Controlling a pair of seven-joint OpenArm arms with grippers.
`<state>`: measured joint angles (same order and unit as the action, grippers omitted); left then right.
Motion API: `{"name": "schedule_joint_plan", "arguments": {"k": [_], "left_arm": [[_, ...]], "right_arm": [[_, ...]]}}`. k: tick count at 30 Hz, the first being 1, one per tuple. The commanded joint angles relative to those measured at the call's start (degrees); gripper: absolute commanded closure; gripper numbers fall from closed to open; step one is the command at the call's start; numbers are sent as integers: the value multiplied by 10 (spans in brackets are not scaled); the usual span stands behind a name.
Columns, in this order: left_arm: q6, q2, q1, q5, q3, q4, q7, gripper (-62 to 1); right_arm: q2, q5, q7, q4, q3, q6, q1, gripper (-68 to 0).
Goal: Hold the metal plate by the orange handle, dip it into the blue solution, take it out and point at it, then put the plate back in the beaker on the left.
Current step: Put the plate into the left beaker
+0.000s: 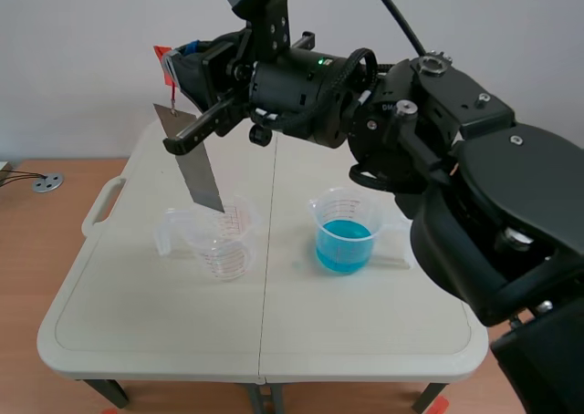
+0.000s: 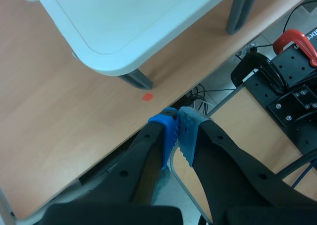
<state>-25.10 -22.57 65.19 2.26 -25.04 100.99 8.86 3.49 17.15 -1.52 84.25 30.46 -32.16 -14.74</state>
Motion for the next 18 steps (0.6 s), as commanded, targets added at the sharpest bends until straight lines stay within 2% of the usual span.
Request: {"name": "schedule_joint_plan", "arguments": {"k": [1,6,18], "left_arm": [[1,0,3,-2,-1,6,8,-12],[1,0,3,-2,-1,6,8,-12],[1,0,3,-3,-1,6,8,-12]], "right_arm": [[-2,8,16,-7,0,0,-16,-13],[-2,8,34,-34,0,0,-16,-13],[-2,-27,80,-107,0,0,-16,-13]]}}
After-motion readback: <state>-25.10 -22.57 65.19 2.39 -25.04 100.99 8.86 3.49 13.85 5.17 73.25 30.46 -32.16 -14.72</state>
